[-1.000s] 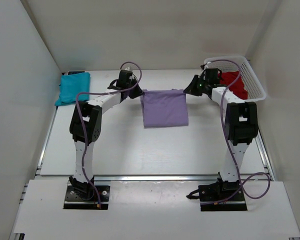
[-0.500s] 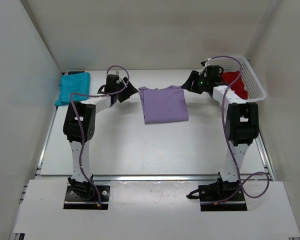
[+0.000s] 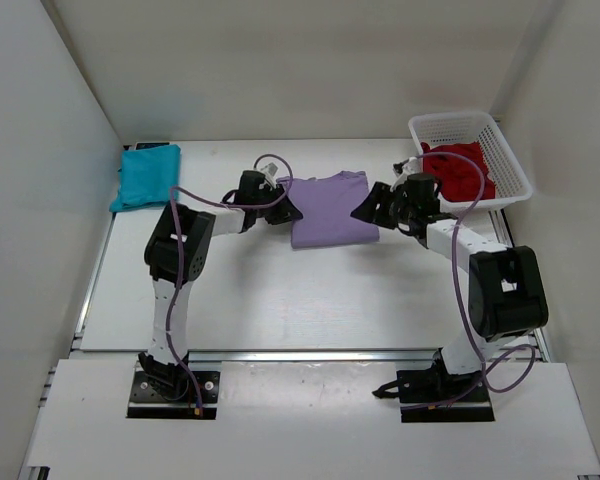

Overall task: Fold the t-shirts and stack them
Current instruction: Put the neatly folded tshirt into the corner of the board with the left arm, then grab crumpled tshirt from bin with the right arm, then move the tshirt to the center of the board, then flatten out the tshirt

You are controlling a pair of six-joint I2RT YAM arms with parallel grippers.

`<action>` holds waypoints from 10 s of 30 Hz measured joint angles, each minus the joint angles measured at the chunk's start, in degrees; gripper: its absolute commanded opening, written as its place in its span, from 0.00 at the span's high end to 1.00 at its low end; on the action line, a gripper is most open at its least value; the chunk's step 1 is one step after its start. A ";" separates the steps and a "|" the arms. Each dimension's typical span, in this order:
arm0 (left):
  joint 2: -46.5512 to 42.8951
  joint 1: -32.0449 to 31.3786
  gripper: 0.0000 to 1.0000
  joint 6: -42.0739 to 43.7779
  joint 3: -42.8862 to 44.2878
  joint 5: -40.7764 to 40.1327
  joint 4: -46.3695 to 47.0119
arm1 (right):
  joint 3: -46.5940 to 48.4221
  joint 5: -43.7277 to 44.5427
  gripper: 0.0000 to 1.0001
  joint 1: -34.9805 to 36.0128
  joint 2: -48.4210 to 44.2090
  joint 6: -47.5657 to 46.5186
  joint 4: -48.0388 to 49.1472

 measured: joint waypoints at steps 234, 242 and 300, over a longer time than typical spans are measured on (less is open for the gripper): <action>-69.68 4.22 0.93 3.43 -60.54 -20.61 -18.95 | 2.78 42.93 0.93 44.26 8.31 -11.10 -11.02; -57.42 3.89 1.00 -0.04 -53.90 -18.08 -11.23 | -5.75 38.23 0.94 39.12 -6.27 -8.98 -8.79; -69.16 11.58 0.38 -11.82 -66.16 -9.51 -7.91 | -19.06 12.79 0.61 24.87 -12.46 1.18 5.38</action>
